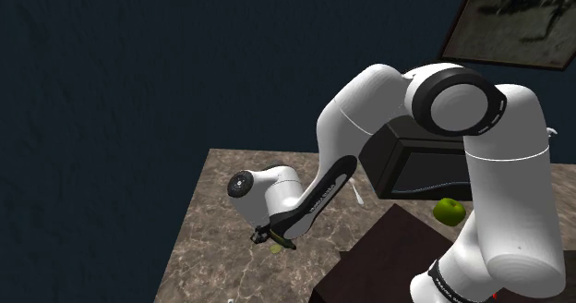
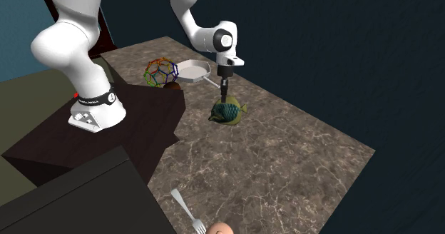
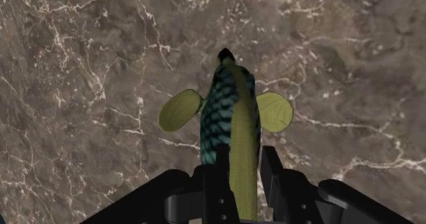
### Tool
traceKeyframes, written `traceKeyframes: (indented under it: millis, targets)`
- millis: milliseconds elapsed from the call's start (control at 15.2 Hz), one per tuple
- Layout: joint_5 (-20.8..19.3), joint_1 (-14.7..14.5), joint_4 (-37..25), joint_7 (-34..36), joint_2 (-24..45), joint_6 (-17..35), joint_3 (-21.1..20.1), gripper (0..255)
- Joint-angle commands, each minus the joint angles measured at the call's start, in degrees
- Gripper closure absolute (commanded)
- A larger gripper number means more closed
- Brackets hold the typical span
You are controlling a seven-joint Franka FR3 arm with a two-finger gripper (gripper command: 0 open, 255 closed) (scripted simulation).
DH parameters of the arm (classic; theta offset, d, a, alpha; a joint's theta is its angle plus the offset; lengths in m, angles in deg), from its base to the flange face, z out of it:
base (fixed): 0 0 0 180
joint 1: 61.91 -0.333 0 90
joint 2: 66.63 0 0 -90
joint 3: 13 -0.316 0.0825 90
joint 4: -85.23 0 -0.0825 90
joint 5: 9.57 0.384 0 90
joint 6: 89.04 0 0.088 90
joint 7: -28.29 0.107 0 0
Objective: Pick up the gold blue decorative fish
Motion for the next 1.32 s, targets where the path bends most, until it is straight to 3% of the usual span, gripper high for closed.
traceKeyframes:
  millis: [0, 264, 1254]
  targets:
    - [-0.01, 0.04, 0.0, -0.02, 0.06, -0.01, 0.06, 255]
    - [-0.09, -0.02, 0.06, 0.12, 0.14, 0.08, 0.07, 255]
    - [6.66, 2.45, 2.15, -6.04, -10.11, -6.24, -3.64, 255]
